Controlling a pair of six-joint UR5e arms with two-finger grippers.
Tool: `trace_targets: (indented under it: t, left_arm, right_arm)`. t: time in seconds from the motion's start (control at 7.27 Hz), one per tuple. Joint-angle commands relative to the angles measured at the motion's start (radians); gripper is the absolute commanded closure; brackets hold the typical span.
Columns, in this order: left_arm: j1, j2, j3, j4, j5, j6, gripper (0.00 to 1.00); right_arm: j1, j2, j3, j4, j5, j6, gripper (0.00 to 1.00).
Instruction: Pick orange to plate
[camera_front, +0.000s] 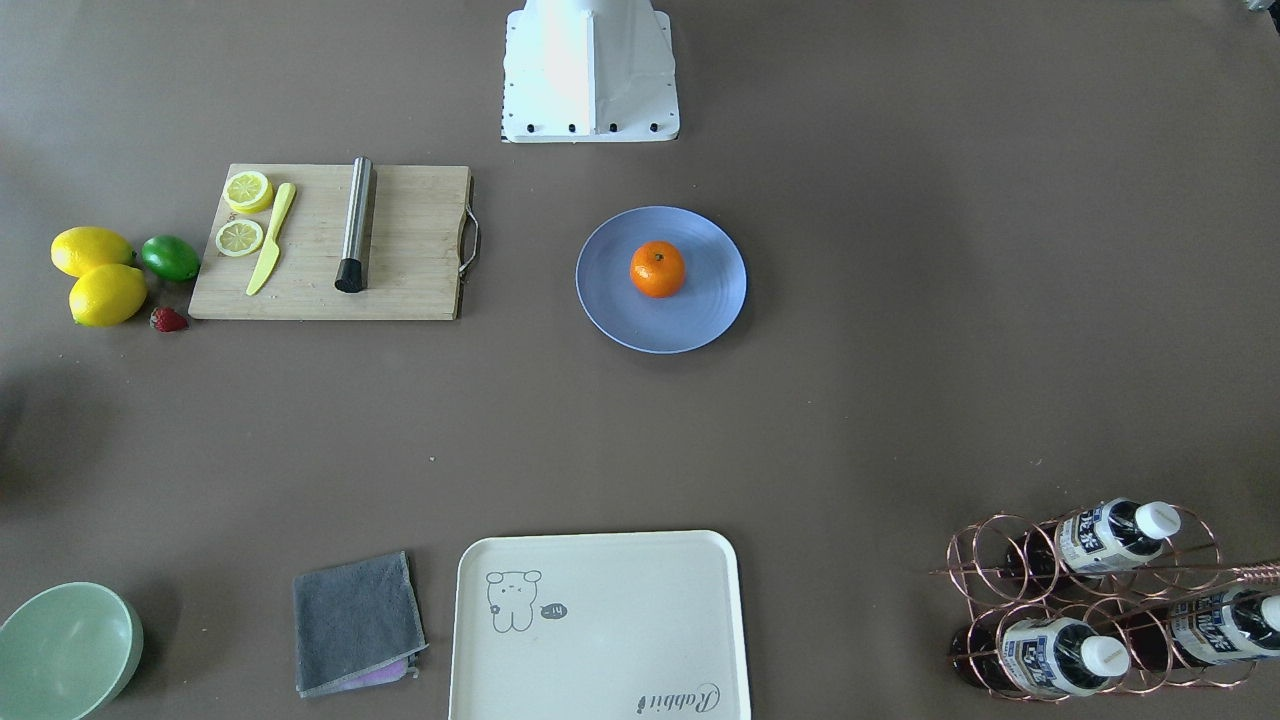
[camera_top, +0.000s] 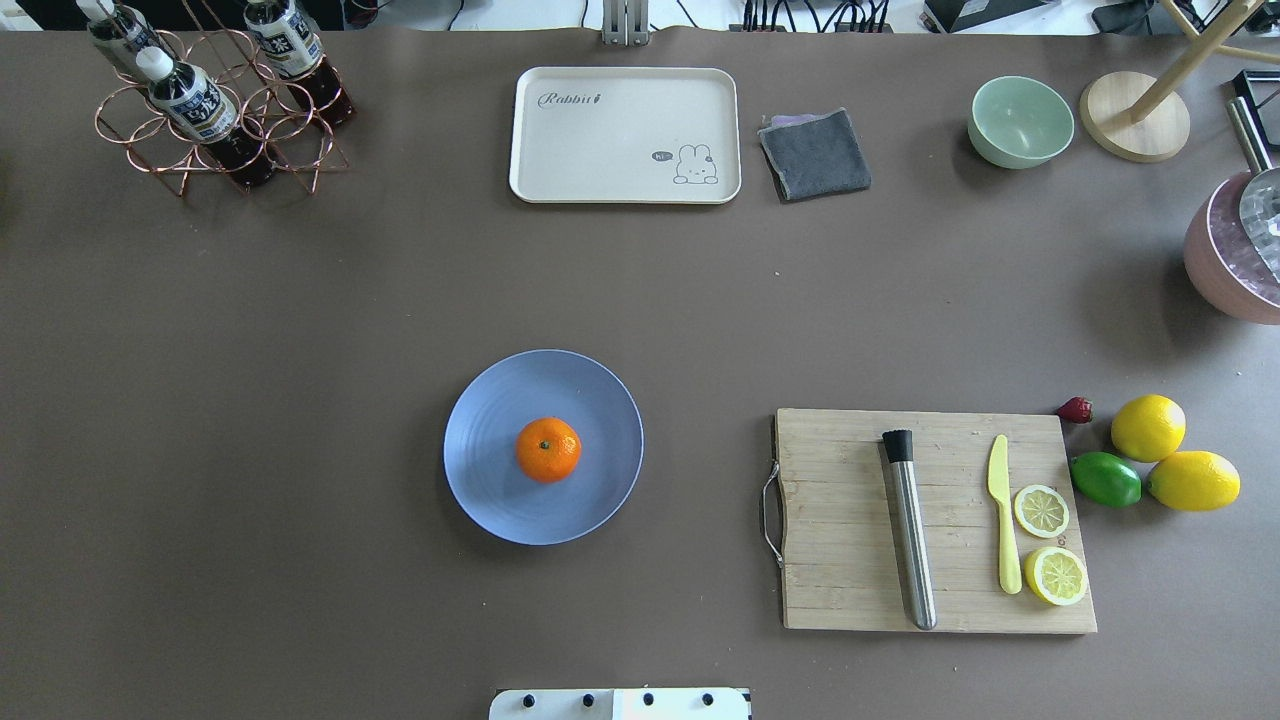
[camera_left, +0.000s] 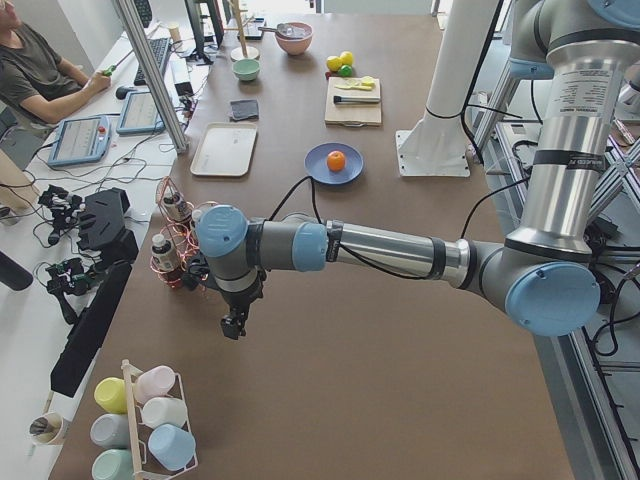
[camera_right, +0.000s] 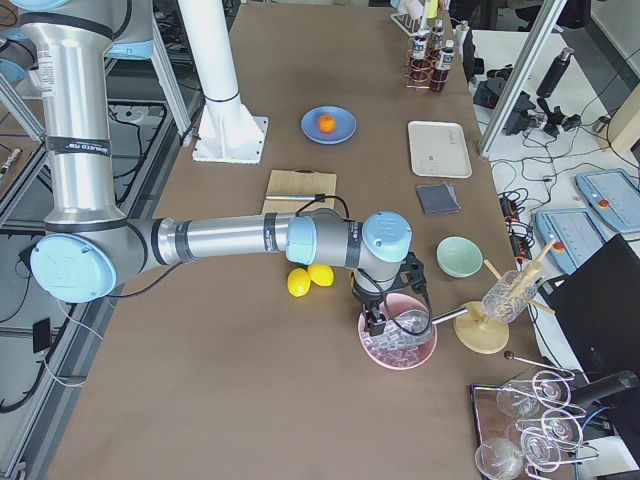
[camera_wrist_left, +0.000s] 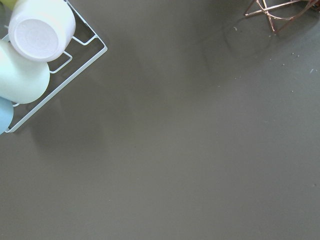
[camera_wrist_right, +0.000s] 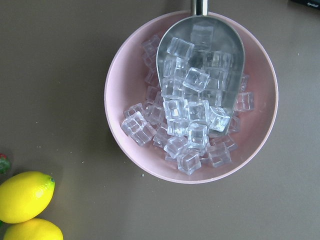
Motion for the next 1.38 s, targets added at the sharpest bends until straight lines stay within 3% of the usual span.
trace_targets:
  t: [0.0,1.24]
  left_arm:
    - [-0.004,0.004,0.002,-0.006,-0.002,0.003,0.02]
    - [-0.012,0.038,-0.025,-0.029,0.009,0.002,0.02]
  right_arm:
    - [0.005,0.001,-0.004,-0.001,-0.001,-0.007,0.00]
    - [0.006,-0.007,-0.001,0.003,-0.007,-0.001,0.00]
